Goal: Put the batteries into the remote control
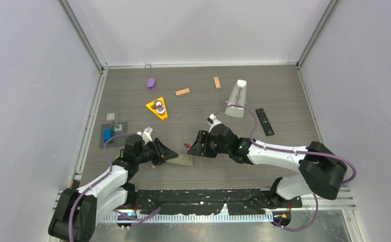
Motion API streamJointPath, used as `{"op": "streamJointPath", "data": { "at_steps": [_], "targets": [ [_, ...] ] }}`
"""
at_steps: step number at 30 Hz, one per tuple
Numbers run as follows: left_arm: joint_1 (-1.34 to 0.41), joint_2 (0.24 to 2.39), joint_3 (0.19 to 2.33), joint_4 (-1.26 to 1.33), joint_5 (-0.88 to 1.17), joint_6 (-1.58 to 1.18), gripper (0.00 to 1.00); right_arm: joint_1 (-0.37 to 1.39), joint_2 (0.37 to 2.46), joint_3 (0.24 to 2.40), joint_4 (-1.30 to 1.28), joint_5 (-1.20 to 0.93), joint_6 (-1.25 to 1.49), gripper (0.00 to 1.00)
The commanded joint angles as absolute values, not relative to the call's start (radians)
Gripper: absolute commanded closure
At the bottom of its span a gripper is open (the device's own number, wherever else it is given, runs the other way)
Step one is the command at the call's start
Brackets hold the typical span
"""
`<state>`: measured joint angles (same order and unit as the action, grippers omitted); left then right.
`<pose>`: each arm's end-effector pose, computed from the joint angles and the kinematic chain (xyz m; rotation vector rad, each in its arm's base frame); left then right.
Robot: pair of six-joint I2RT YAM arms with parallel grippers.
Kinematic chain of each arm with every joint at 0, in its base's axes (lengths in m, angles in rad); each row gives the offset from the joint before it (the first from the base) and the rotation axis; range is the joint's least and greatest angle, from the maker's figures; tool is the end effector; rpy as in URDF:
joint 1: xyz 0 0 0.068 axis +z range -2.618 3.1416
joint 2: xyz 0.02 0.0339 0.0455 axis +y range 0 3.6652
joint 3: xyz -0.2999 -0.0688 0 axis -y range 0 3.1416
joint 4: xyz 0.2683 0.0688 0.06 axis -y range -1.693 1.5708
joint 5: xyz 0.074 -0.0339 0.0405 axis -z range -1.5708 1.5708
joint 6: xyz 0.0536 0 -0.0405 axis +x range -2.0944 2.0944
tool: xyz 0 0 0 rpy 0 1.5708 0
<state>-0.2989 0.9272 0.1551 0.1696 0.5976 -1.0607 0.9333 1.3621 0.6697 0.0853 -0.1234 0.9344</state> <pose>0.1551 -0.0794 0.1422 -0.5285 2.3601 -1.3612 0.1775 0.2507 0.2092 -0.0772 2.4319 1.1117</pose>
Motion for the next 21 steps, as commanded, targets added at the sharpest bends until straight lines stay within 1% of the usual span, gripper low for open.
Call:
{"op": "streamJointPath", "data": {
  "at_steps": [1, 6, 13, 15, 21],
  "targets": [
    [-0.301, 0.966, 0.148, 0.259, 0.576, -0.996, 1.0, 0.937, 1.44, 0.726, 0.201, -0.153, 0.992, 0.4],
    [-0.301, 0.932, 0.111, 0.251, 0.558, -0.971, 1.0, 0.937, 1.531, 0.744, 0.234, -0.192, 1.036, 0.43],
    [-0.301, 0.846, 0.108, 0.081, 0.471, -0.92, 1.0, 0.937, 1.601, 0.741, 0.31, -0.249, 1.086, 0.44],
    [-0.301, 0.855, 0.112, 0.066, 0.463, -0.92, 1.0, 0.937, 1.61, 0.742, 0.314, -0.256, 1.092, 0.46],
    [-0.301, 0.93, 0.109, 0.081, 0.467, -0.935, 1.0, 0.936, 1.634, 0.726, 0.344, -0.254, 1.116, 0.46]
  ]
}}
